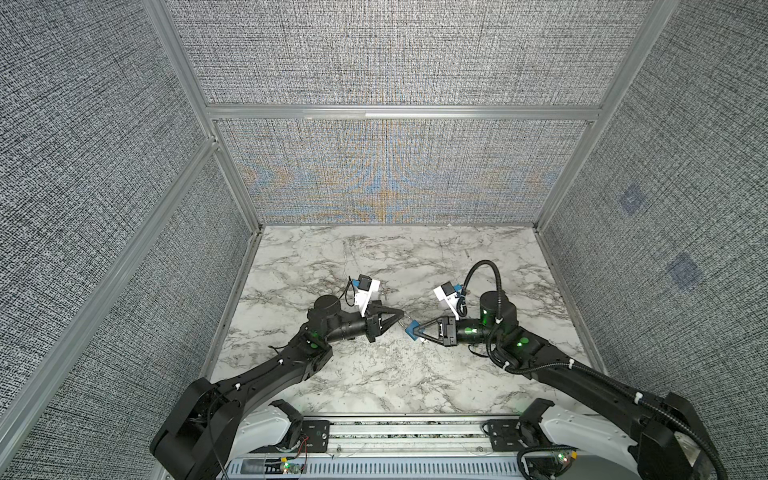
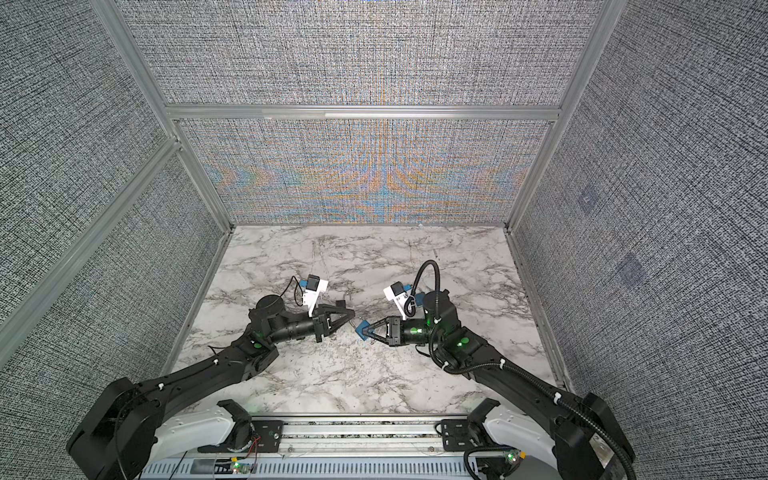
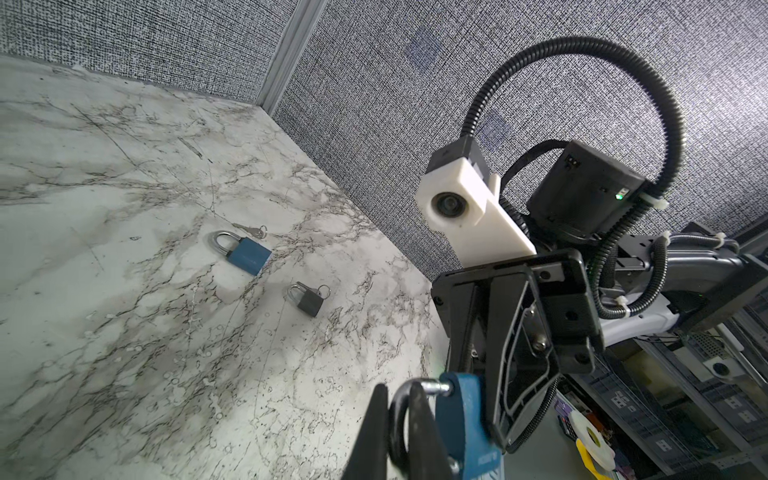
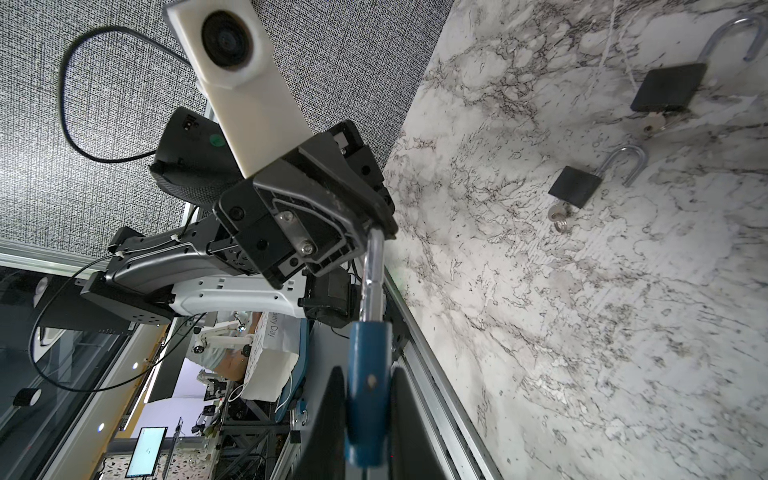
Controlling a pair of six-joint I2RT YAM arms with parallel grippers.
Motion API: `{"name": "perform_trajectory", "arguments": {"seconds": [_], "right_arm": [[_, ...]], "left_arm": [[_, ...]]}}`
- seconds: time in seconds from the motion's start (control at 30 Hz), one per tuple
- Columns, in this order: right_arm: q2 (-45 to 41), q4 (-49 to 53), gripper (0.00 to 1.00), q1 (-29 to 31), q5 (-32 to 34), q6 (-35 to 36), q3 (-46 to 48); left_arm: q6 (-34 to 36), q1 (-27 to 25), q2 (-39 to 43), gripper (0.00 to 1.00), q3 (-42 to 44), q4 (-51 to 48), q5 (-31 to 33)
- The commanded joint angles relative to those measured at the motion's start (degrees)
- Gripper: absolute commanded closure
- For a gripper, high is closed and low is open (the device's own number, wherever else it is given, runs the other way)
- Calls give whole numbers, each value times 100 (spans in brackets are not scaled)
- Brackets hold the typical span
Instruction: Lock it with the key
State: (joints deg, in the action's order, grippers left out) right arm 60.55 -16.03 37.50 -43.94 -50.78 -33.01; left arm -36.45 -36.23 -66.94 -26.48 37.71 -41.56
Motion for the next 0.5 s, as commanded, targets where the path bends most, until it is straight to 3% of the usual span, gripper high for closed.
{"name": "perform_trajectory", "arguments": {"seconds": [0.0,0.13,0.2,0.47], "right_arm": [[-1,-1485,100,21,-116,145,-84],[48,-1325,100,28,-89,257,-70],[91,-1307,100,23,-84,269,-52],[211,-1376,100,17,-84,270,-22]], "left_arm": [[-18,6,8,100,11,-666,-359],[-210,85,204,100,-80,-539,-507],[-286,124,345,88,-161,-676,-511],[-136,186,993,73,-156,-1164,-77]]}}
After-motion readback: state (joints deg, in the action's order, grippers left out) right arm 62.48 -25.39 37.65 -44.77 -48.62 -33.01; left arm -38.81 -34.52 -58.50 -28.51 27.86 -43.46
